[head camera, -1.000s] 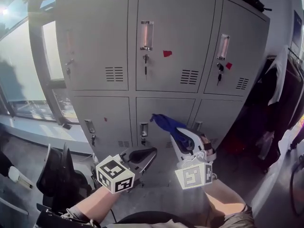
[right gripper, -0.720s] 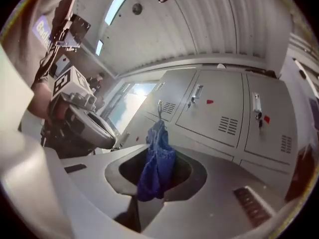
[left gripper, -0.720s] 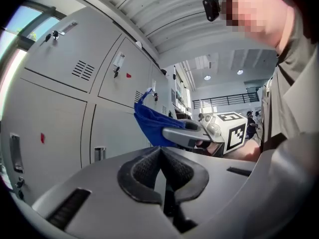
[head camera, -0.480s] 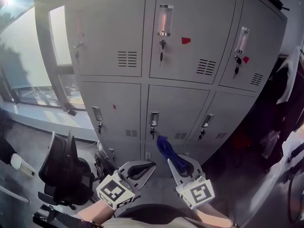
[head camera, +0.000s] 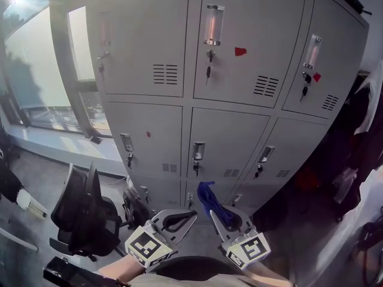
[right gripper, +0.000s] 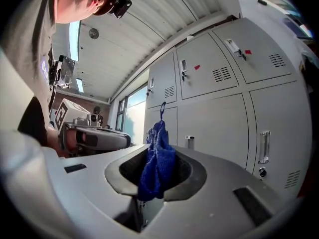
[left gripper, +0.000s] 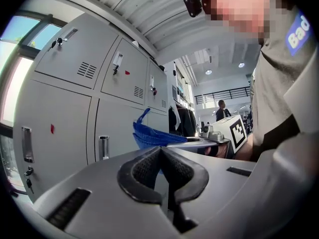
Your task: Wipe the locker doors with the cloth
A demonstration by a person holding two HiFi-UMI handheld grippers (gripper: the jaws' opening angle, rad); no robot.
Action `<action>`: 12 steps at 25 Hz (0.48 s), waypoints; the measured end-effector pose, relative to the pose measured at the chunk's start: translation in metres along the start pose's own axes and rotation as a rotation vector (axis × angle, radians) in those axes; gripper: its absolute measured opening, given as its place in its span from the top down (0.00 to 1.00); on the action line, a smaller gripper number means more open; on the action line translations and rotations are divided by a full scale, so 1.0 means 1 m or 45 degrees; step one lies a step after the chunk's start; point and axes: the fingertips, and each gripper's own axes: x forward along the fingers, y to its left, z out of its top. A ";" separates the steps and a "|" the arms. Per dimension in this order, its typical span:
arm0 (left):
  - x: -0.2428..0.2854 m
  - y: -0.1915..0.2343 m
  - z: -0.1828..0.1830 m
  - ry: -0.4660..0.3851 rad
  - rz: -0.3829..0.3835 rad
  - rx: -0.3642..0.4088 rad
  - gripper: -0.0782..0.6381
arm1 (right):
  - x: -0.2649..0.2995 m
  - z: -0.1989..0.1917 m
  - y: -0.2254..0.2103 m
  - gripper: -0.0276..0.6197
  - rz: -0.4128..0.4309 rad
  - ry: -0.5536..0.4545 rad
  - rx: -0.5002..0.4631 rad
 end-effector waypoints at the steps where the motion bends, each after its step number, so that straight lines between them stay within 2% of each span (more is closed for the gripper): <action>1: 0.000 0.001 0.000 0.001 0.004 -0.001 0.88 | 0.000 0.000 0.001 0.84 0.005 0.000 0.000; 12: -0.001 -0.002 0.001 0.006 0.021 -0.002 0.88 | 0.000 0.000 0.003 0.84 0.020 0.013 0.002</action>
